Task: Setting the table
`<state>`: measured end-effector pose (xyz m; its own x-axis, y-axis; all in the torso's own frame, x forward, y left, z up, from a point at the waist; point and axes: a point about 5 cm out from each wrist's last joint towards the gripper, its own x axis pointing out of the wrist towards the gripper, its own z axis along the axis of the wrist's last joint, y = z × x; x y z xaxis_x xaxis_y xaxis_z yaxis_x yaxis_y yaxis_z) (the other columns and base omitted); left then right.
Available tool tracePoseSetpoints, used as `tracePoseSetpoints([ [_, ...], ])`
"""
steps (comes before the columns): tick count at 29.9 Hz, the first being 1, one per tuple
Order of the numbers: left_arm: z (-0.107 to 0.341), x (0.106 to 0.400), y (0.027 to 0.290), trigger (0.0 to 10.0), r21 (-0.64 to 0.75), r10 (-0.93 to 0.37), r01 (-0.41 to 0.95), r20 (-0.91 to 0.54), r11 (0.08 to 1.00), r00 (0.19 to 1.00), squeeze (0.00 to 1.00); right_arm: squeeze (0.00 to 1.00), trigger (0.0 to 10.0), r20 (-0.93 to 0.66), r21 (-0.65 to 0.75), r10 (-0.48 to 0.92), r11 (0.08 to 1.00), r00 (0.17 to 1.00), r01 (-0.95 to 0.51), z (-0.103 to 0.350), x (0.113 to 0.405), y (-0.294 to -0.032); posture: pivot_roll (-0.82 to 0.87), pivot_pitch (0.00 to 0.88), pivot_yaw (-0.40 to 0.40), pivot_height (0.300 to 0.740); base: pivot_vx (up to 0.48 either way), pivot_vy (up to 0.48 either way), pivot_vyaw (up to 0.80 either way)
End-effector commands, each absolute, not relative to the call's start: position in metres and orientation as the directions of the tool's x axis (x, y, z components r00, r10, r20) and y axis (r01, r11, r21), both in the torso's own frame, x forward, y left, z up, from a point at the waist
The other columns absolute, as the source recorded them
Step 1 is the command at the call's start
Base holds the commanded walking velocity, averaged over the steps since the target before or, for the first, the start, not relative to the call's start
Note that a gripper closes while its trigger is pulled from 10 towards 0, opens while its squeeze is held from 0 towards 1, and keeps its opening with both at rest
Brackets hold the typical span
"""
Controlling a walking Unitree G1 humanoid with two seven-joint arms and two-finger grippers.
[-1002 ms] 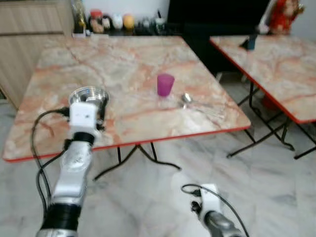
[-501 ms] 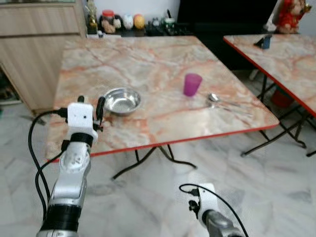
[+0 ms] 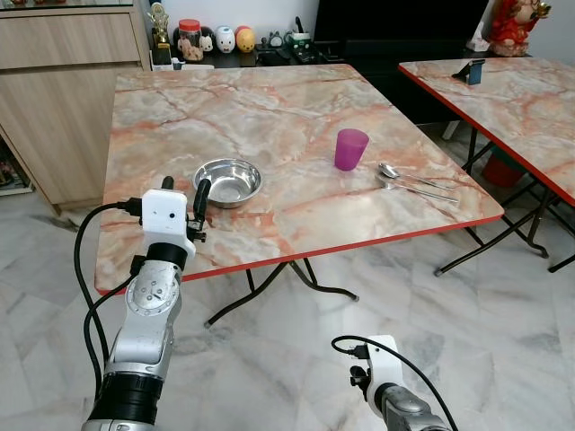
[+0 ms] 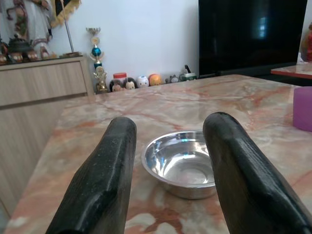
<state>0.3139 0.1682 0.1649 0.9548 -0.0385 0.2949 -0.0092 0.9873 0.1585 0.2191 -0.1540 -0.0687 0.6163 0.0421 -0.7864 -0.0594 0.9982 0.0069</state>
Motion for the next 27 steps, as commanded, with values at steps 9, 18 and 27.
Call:
tracePoseSetpoints([
  [9, 0.1693, 0.319, 0.1645, 10.0, 0.146, -0.051, 0.008, 0.294, 0.989, 0.954, 0.0, 0.0, 10.0, -0.788, -0.006, 0.038, 0.998, 0.615, -0.07, -0.068, 0.2199, -0.159, 0.05, 0.0, -0.088, 0.74, 0.0, 0.0, 0.0],
  [18, 0.171, 0.3211, 0.1627, 10.0, 0.147, -0.057, 0.013, 0.295, 0.989, 0.954, 0.0, 0.0, 10.0, -0.792, -0.005, 0.037, 0.998, 0.609, -0.067, -0.0682, 0.2197, -0.1588, 0.05, 0.0, -0.085, 0.74, 0.0, 0.0, 0.41],
  [27, 0.1713, 0.3222, 0.1613, 10.0, 0.148, -0.061, 0.017, 0.298, 0.989, 0.953, 0.0, 0.0, 10.0, -0.794, -0.01, 0.038, 0.997, 0.607, -0.075, -0.0681, 0.2199, -0.1591, 0.05, 0.0, -0.086, 0.74, 0.0, 0.0, 0.0],
])
